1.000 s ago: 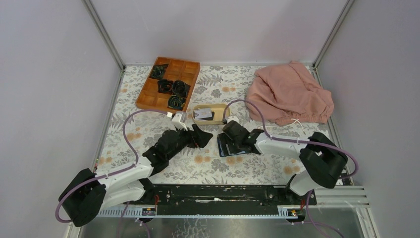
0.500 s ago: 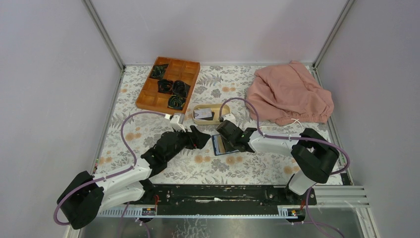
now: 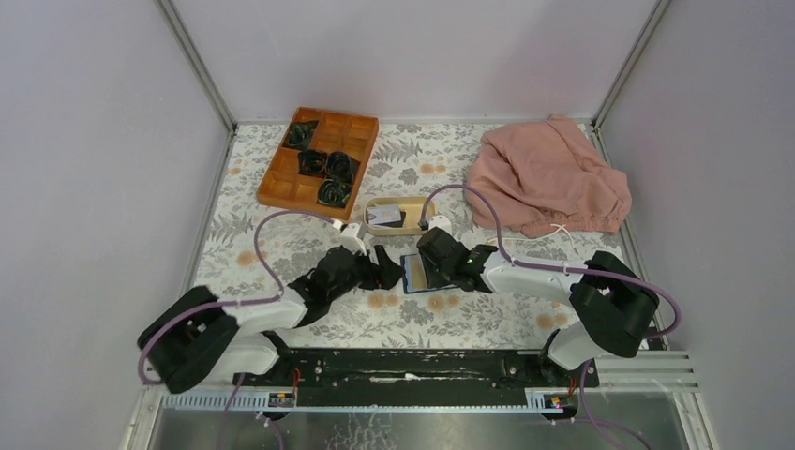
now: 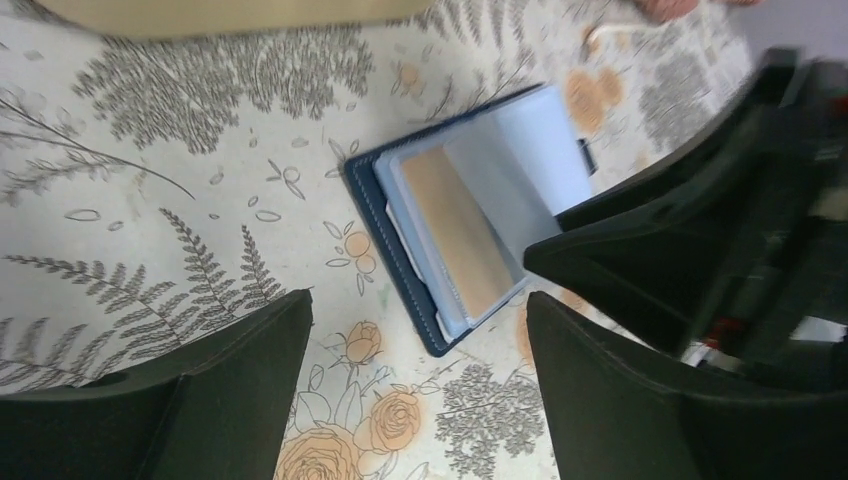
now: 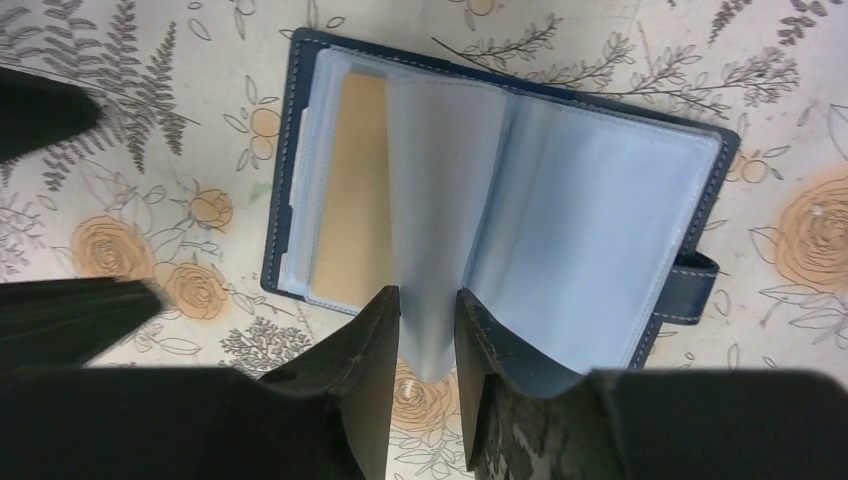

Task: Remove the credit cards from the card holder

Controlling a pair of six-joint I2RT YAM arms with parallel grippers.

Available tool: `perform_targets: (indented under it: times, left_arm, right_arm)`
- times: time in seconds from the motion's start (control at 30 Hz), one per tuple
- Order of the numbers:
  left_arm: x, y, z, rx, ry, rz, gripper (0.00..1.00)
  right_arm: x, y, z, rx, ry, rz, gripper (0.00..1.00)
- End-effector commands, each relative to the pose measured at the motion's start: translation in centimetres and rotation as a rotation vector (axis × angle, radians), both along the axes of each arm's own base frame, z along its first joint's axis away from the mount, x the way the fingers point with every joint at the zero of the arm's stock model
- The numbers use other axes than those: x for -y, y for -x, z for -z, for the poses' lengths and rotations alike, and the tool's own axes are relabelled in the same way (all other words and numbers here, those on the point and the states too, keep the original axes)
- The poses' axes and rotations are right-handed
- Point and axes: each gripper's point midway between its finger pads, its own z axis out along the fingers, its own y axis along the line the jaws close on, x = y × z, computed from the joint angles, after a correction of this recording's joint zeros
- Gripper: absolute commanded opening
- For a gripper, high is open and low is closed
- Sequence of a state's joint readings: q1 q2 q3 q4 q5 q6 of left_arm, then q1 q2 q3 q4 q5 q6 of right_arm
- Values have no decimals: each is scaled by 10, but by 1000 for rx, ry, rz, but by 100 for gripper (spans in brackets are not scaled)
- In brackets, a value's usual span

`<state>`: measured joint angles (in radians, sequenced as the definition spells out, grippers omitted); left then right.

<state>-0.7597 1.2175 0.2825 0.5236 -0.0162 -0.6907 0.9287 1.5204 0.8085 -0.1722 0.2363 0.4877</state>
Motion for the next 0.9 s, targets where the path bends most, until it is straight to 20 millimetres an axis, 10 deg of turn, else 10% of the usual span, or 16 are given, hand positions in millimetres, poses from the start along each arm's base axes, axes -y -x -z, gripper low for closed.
perform_targets:
  times: [0.0,0.5,0.87]
  left_arm:
    - [29,-11,-5,20,32,43,83]
    - [40,-30,44,-47,-149,-2,50]
    - [50,-27,57,-31,-260,6,1]
  right_arm:
    - [-18,0,-13,10,-100,-9,34]
    - [-18,5,-9,-10,-138,-1,18]
    - [-21,7,-8,-23,-180,16,6]
